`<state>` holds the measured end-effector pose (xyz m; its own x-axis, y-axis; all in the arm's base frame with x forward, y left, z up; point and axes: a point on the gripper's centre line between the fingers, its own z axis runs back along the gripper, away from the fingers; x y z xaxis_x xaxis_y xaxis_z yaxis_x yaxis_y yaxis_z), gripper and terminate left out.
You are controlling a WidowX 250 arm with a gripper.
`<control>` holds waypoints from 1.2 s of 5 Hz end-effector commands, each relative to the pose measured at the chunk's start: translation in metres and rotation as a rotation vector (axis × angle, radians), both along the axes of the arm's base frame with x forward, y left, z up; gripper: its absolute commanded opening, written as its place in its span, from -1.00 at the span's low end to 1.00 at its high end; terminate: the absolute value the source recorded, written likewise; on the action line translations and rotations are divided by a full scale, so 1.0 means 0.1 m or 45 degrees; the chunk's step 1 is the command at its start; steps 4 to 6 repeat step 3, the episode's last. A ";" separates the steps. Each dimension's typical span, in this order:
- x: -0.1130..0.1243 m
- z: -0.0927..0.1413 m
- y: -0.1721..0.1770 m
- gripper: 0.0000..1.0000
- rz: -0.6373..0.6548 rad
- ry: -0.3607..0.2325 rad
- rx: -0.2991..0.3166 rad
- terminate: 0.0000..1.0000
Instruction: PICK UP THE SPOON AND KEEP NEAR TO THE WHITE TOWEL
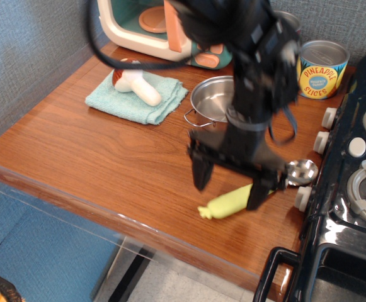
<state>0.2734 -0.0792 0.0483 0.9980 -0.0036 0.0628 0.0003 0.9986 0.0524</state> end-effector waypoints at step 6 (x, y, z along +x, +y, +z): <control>-0.02 0.47 0.22 1.00 -0.063 -0.079 -0.084 1.00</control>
